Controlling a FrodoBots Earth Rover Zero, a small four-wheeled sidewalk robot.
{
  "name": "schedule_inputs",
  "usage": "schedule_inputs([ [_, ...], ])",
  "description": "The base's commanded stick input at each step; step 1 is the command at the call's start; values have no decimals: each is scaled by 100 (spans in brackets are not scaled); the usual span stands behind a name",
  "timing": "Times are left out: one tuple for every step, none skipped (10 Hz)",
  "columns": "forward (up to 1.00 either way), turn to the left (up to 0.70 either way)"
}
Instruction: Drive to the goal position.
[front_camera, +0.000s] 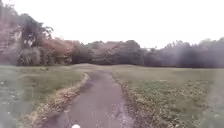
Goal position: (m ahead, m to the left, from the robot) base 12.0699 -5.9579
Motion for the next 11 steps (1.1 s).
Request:
schedule_inputs([
  [100,0],
  [100,0],
  [100,0],
  [100,0],
  [100,0],
  [100,0],
  [100,0],
  [100,0],
  [100,0],
  [100,1],
  [100,13],
])
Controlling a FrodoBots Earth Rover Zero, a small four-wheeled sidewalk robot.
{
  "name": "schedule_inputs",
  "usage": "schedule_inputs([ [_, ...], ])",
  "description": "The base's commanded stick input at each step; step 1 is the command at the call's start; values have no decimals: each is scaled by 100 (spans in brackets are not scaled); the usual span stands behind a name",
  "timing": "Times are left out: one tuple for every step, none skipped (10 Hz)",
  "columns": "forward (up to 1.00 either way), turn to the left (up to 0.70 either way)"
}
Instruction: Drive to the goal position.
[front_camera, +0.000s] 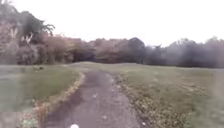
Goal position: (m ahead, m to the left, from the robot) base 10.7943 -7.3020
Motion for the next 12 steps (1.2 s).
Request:
schedule_inputs([
  [100,26],
  [100,33],
  [100,37],
  [100,0],
  [100,0],
  [100,0],
  [100,0],
  [100,0],
  [100,0],
  [100,0],
  [100,0],
  [100,0],
])
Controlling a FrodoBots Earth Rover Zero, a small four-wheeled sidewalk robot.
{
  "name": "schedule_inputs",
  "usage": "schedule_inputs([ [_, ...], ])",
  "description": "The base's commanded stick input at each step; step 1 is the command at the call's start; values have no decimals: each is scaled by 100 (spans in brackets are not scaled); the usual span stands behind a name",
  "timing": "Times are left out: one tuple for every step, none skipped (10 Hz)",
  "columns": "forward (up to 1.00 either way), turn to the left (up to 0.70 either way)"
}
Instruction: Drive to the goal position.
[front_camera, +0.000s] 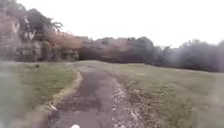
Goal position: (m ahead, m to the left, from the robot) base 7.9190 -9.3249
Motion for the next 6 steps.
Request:
schedule_inputs([
  [100,0],
  [100,0],
  [100,0],
  [100,0],
  [100,0],
  [100,0],
])
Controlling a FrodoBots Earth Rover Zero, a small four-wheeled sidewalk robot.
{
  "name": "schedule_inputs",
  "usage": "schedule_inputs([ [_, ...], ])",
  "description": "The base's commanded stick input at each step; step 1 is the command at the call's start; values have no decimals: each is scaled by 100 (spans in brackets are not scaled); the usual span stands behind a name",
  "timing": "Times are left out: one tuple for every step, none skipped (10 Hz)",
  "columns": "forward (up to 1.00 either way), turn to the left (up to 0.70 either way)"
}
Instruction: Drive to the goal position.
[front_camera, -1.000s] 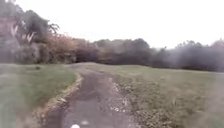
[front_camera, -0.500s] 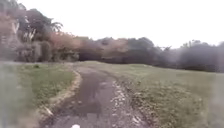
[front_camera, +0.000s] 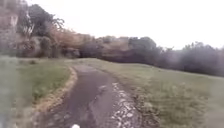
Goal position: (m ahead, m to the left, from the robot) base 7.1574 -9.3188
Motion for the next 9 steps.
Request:
schedule_inputs([
  [100,0],
  [100,12],
  [100,27],
  [100,40],
  [100,40],
  [100,40],
  [100,40],
  [100,40],
  [100,15],
])
